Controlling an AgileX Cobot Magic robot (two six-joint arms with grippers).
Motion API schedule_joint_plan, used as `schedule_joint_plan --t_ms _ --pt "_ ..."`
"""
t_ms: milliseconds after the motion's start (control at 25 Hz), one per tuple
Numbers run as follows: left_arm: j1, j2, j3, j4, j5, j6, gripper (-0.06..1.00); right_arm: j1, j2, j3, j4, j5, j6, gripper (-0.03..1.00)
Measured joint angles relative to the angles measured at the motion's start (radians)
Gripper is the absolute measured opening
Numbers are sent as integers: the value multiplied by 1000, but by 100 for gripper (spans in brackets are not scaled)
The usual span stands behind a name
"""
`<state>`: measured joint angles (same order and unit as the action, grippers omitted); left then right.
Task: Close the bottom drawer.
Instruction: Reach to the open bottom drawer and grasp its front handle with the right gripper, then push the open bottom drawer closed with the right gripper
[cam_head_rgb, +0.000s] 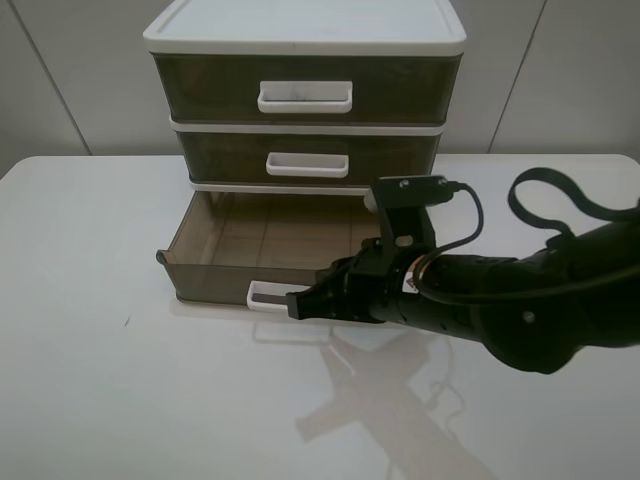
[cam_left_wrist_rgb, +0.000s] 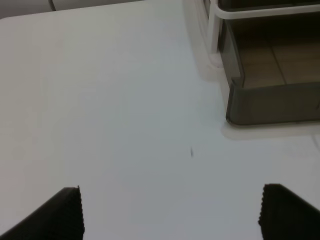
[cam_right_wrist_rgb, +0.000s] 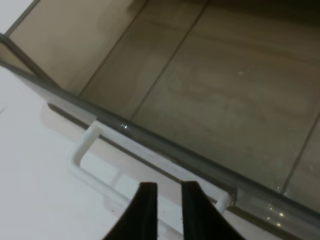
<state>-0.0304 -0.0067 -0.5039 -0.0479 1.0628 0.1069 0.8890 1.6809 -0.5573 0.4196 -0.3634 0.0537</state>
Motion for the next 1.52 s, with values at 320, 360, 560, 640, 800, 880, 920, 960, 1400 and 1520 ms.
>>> schedule_joint_plan --t_ms 320,360,560,640,800,880,920,960,1400,1520 --pt "0 0 0 0 0 0 72 37 45 -1 27 -90 0 2" --pt "0 0 0 0 0 0 72 46 50 -1 27 -103 0 2" --pt "0 0 0 0 0 0 72 59 100 -1 26 -179 0 2" --pt "0 0 0 0 0 0 72 59 122 -2 26 -192 0 2" --pt "0 0 0 0 0 0 72 59 144 -2 26 -223 0 2" --pt "0 0 0 0 0 0 72 59 155 -2 24 -241 0 2" --pt "0 0 0 0 0 0 72 59 160 -2 23 -251 0 2" --pt "0 0 0 0 0 0 72 59 166 -2 22 -261 1 2" --pt "0 0 0 0 0 0 72 60 236 -3 6 -351 59 2" --pt "0 0 0 0 0 0 72 60 252 -3 6 -382 59 2"
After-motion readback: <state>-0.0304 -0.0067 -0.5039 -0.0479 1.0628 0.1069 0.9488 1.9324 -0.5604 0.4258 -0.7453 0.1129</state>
